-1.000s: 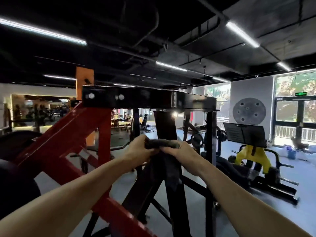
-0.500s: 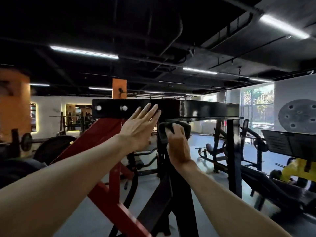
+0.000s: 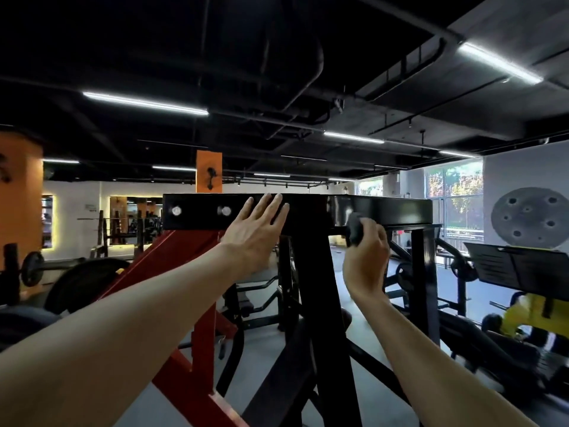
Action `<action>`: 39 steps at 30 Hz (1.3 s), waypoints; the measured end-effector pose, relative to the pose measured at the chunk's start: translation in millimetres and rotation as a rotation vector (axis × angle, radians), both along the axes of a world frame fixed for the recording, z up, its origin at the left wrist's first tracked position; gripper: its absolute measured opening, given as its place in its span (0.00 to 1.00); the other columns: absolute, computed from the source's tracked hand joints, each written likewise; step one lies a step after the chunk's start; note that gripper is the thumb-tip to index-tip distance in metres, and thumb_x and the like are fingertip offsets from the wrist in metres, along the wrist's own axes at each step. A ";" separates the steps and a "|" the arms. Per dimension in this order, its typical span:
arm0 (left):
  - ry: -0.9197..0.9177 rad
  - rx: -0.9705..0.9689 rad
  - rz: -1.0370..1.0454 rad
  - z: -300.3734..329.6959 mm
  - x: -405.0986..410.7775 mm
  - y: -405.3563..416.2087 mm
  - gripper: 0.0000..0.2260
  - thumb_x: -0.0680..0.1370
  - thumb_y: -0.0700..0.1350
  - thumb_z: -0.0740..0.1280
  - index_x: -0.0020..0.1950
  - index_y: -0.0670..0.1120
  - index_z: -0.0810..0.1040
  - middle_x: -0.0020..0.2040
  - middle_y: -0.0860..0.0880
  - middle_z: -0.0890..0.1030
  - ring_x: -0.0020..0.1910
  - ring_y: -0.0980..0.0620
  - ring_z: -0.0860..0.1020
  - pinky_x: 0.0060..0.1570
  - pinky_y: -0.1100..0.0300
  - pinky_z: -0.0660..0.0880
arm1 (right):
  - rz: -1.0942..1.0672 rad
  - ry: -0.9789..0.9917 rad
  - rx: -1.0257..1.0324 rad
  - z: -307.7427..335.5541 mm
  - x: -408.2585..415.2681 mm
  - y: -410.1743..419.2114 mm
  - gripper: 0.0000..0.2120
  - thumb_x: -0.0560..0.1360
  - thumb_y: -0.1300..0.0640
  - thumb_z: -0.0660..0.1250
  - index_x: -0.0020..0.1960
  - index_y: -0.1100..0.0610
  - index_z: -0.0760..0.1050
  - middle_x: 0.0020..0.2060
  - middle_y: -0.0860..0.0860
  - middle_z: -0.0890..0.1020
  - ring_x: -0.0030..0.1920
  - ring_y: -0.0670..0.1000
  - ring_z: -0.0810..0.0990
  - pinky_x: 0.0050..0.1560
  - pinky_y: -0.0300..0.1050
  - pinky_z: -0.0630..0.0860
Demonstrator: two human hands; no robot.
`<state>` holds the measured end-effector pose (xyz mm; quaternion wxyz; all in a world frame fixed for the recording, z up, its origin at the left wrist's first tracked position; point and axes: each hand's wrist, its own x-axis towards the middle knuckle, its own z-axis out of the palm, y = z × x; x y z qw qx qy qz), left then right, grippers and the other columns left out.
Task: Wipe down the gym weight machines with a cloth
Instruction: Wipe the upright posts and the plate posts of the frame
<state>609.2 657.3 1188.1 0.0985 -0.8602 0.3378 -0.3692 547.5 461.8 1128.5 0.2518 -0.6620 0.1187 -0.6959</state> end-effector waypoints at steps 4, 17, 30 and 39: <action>0.015 -0.015 0.000 -2.6 5.4 -10.4 0.42 0.80 0.42 0.64 0.82 0.43 0.35 0.81 0.44 0.31 0.80 0.44 0.32 0.79 0.41 0.40 | 0.053 0.260 -0.593 31.7 27.7 20.1 0.05 0.76 0.68 0.68 0.50 0.62 0.80 0.47 0.55 0.80 0.51 0.54 0.77 0.56 0.48 0.77; -0.081 -0.028 -0.026 -22.8 31.2 -12.4 0.45 0.81 0.49 0.64 0.79 0.42 0.30 0.78 0.44 0.25 0.78 0.41 0.28 0.75 0.29 0.49 | 0.051 0.438 -0.731 29.0 20.2 3.1 0.09 0.81 0.58 0.66 0.56 0.62 0.82 0.49 0.56 0.81 0.52 0.57 0.77 0.54 0.51 0.76; 0.026 0.018 -0.087 -7.8 26.6 -2.4 0.48 0.77 0.48 0.68 0.81 0.46 0.34 0.80 0.49 0.28 0.79 0.48 0.30 0.78 0.36 0.45 | -0.256 0.645 -0.551 34.3 4.0 -15.7 0.11 0.78 0.68 0.63 0.58 0.64 0.78 0.52 0.60 0.78 0.55 0.63 0.76 0.52 0.53 0.73; 0.238 -0.168 -0.346 -46.2 17.2 15.4 0.37 0.78 0.51 0.73 0.81 0.42 0.58 0.82 0.47 0.55 0.81 0.46 0.56 0.78 0.49 0.60 | 0.228 0.531 0.383 -8.2 -16.8 -1.0 0.15 0.75 0.71 0.57 0.51 0.63 0.81 0.47 0.61 0.83 0.51 0.64 0.82 0.53 0.58 0.80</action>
